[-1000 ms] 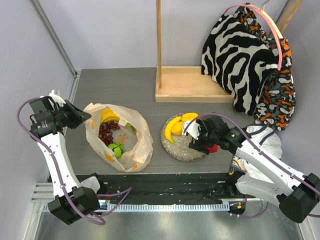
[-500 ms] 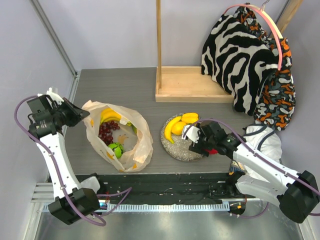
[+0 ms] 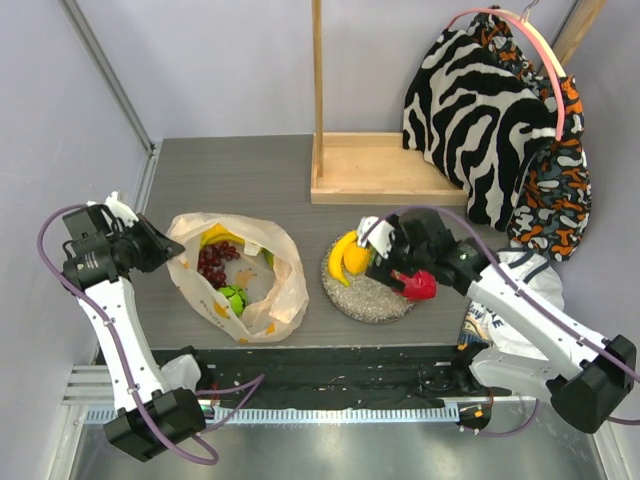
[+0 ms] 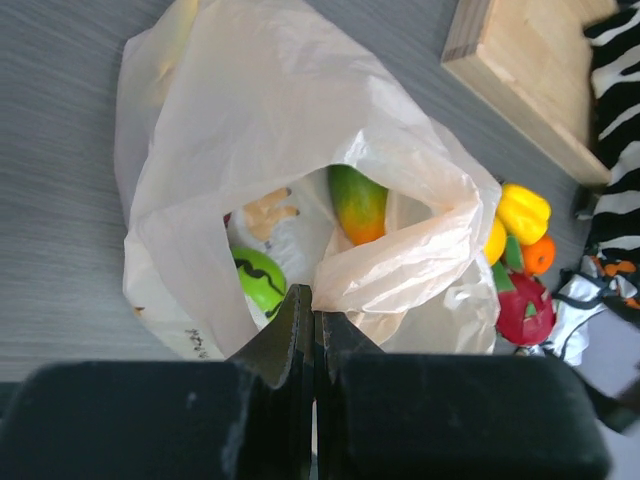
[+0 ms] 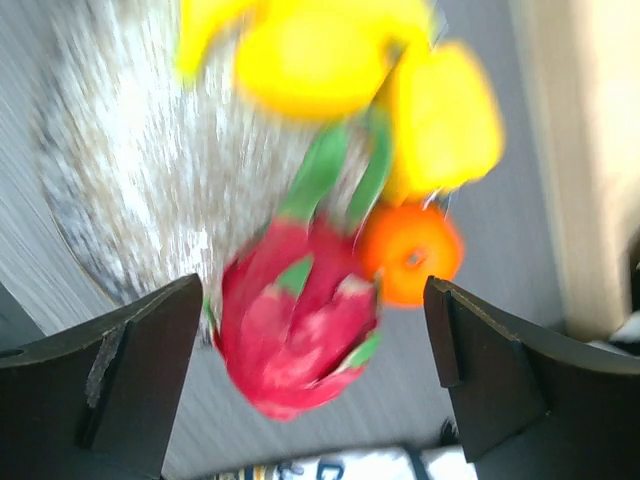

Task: Take the fake fruits out of the plastic bag
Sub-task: Place the fake fruit on the plate, then take out the fake fruit from the plastic bag, then place the fake fruit on the plate.

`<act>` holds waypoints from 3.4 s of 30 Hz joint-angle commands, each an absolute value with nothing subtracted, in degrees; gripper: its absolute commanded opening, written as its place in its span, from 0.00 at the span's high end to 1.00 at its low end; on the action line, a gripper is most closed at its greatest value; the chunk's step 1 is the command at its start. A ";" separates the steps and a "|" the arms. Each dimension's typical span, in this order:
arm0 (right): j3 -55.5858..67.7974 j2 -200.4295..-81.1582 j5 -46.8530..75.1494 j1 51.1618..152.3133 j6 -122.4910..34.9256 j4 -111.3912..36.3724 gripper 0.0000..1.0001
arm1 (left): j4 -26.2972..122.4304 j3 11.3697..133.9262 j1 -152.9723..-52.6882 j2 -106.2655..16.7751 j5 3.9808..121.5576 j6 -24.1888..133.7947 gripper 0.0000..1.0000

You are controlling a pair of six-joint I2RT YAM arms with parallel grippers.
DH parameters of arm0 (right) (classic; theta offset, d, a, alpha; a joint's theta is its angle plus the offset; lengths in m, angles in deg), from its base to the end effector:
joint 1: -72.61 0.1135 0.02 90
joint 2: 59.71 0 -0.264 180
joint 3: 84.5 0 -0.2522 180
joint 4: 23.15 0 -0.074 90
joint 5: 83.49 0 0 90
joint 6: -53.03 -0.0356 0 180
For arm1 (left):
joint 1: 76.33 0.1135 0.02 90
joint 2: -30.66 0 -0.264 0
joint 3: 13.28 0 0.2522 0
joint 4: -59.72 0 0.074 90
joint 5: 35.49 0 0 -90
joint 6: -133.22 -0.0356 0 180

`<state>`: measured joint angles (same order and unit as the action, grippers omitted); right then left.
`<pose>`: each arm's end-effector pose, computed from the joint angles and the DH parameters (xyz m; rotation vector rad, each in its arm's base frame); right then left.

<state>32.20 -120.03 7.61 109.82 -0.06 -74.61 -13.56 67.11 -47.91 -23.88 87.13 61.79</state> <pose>0.1699 0.1298 0.2739 -1.4635 1.9234 0.0256 0.1535 0.0612 0.3619 -0.6750 2.2089 -0.5923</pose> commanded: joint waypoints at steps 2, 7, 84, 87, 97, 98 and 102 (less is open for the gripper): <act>12.94 -125.70 23.98 110.05 -8.30 -76.99 0.00 | -20.13 69.82 -47.50 -24.18 83.52 56.15 1.00; 2.56 -135.71 34.97 111.98 -15.60 -69.27 0.02 | -21.62 68.16 -47.59 -22.87 80.62 55.88 1.00; -0.90 -148.60 40.69 127.37 -22.03 -49.82 0.47 | -17.41 59.28 -46.98 -17.50 81.05 63.17 1.00; 4.02 -143.14 42.45 125.79 -19.23 -52.54 0.46 | -16.79 59.10 -46.98 -17.77 81.58 63.61 1.00; 12.82 -128.54 31.48 117.71 2.91 -75.57 0.44 | -16.79 59.45 -46.89 -17.94 82.10 63.79 1.00; 15.01 -127.14 29.38 116.83 7.11 -77.06 0.43 | -16.53 59.11 -46.89 -18.03 82.19 63.79 1.00; 19.85 -126.25 22.25 114.54 13.74 -83.23 0.43 | -16.35 58.93 -46.71 -18.03 82.72 64.05 1.00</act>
<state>15.96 -127.83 30.87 116.03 2.14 -74.28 -18.24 59.15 -47.29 -18.24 80.59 63.54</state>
